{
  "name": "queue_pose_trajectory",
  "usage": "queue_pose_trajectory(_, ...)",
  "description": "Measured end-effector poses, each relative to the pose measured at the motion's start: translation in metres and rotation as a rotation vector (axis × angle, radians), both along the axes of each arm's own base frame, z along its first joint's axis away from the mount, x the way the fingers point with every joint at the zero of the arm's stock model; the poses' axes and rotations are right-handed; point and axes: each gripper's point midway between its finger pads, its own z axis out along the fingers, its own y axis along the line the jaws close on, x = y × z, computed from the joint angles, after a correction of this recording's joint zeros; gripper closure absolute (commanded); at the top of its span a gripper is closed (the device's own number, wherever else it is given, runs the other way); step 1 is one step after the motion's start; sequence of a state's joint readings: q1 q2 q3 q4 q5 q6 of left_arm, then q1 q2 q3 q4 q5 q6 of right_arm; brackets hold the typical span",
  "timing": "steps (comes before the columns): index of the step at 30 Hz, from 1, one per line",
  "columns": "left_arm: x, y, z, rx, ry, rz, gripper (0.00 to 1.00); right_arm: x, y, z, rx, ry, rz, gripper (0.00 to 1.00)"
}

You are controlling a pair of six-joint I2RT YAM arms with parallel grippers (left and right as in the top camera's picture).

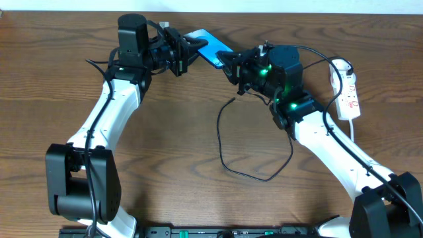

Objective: Plug charger to phone and switch on socket

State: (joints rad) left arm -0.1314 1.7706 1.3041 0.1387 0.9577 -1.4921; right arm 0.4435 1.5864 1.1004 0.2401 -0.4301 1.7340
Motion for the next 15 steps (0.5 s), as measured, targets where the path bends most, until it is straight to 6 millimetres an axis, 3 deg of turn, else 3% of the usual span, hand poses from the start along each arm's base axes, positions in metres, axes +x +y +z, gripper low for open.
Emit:
queue_pose_trajectory(8,0.002,0.007,-0.005,0.079,-0.104,-0.014,0.93,-0.006,0.006,0.000,-0.076,-0.100,0.064,0.37)
queue_pose_trajectory(15,-0.001,0.046,-0.024,0.153,-0.114,-0.026,0.93,-0.007,-0.003,-0.016,-0.278,-0.251,0.145,0.10)
